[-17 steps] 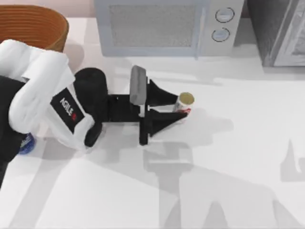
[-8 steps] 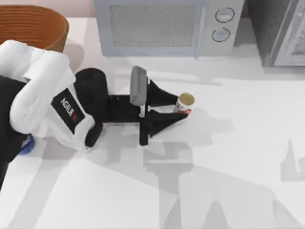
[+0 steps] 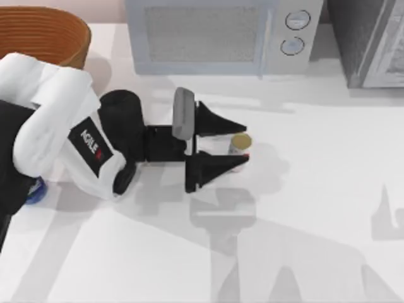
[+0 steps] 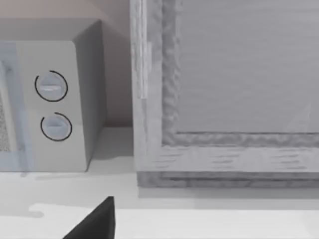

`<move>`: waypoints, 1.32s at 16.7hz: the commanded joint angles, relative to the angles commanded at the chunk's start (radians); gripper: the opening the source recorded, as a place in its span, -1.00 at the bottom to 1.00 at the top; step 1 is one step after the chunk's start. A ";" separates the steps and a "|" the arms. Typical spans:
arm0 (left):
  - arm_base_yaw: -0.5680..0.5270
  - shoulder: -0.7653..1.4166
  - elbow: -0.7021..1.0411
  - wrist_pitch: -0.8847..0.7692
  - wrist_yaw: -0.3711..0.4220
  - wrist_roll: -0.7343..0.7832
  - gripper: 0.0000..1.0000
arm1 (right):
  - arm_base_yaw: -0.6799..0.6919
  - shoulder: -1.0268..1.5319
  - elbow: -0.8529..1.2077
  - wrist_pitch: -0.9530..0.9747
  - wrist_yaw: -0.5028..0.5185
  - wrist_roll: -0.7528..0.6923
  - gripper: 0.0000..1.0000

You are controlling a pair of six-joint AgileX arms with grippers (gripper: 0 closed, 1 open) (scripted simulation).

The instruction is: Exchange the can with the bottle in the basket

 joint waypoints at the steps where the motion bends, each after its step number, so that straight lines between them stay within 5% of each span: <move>1: 0.000 0.000 0.000 0.000 0.000 0.000 0.96 | 0.000 0.000 0.000 0.000 0.000 0.000 1.00; 13: 0.019 -0.030 -0.023 -0.028 -0.026 -0.005 1.00 | 0.000 0.000 0.000 0.000 0.000 0.000 1.00; 22: 0.206 -0.686 -0.351 -0.430 -0.409 -0.009 1.00 | 0.000 0.000 0.000 0.000 0.000 0.000 1.00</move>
